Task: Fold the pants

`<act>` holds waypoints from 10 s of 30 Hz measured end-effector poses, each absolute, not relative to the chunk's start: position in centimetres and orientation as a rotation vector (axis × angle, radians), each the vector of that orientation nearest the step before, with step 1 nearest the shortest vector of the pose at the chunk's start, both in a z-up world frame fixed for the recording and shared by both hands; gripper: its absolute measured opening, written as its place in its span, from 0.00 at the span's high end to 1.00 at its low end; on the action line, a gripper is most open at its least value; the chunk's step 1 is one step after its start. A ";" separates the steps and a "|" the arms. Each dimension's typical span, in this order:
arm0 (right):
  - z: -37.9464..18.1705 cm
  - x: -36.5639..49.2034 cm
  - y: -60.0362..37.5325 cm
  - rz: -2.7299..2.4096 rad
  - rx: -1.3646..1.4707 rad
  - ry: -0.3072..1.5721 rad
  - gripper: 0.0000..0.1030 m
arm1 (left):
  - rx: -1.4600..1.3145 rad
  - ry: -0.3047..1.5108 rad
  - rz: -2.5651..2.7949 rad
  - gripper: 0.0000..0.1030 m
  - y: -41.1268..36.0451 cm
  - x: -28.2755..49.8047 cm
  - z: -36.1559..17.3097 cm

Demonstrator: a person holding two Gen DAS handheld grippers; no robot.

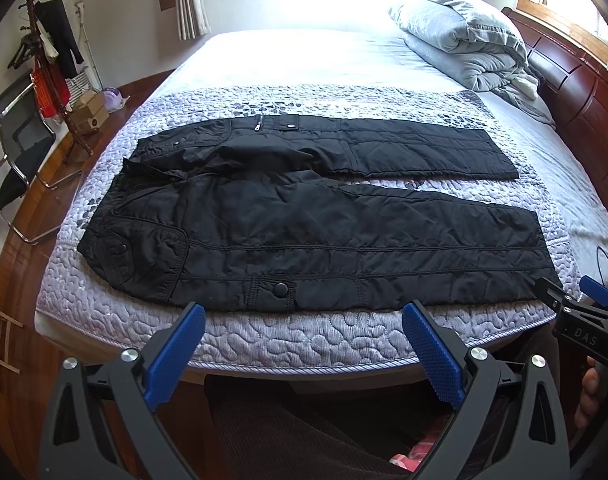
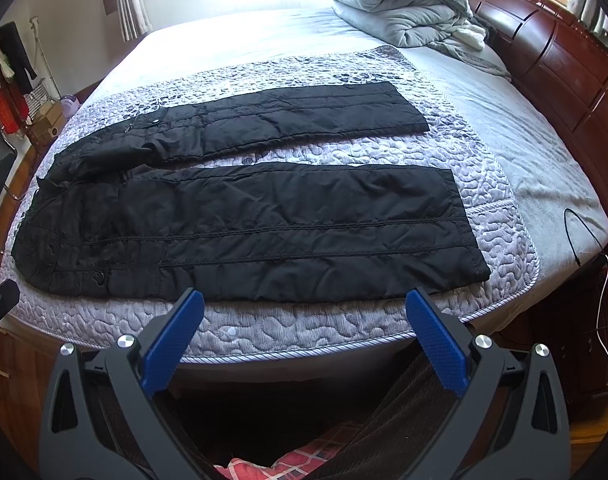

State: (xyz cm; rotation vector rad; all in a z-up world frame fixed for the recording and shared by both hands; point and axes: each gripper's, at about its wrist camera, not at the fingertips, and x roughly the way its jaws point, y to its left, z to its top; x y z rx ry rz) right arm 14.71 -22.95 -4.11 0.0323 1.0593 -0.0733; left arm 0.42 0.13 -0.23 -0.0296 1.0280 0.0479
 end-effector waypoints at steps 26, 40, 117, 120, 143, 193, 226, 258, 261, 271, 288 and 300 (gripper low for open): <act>-1.6 29.8 -32.4 -0.212 -0.114 0.933 0.02 | -0.180 0.980 0.165 0.04 15.6 15.8 0.7; -13.4 53.2 -42.3 -0.209 -0.089 1.192 0.02 | -0.376 1.283 0.419 0.04 37.0 34.3 -9.9; -3.3 35.1 -50.0 0.075 0.228 0.767 0.90 | -0.530 0.863 0.138 0.88 34.9 16.6 -4.8; -4.9 31.2 -50.7 0.051 0.251 0.798 0.90 | -0.555 0.855 0.134 0.87 34.8 12.9 -6.5; -13.6 19.0 -51.0 -0.130 0.322 1.011 0.42 | -1.076 0.742 0.207 0.23 35.6 -3.8 -14.2; -11.9 14.7 -44.7 0.033 0.982 1.063 0.13 | -0.767 0.892 0.288 0.04 25.4 3.5 -12.7; -18.6 19.4 -47.5 0.082 0.924 1.037 0.59 | -0.648 1.051 0.289 0.04 20.1 5.6 -14.7; -20.2 17.9 -51.1 0.075 1.146 1.005 0.36 | -0.945 1.098 0.415 0.04 24.4 4.8 -19.5; -19.8 18.7 -51.1 0.065 1.115 1.005 0.61 | -0.984 1.088 0.427 0.04 25.4 5.4 -20.3; -15.5 20.9 -52.4 0.089 1.017 0.931 0.92 | -0.989 1.051 0.478 0.04 25.9 6.1 -19.5; -15.4 20.1 -56.7 -0.073 0.947 0.932 0.93 | -0.805 0.999 0.521 0.04 25.4 12.4 -16.8; -15.6 21.2 -56.7 -0.142 0.931 0.987 0.93 | -0.941 0.990 0.477 0.12 26.0 17.6 -18.4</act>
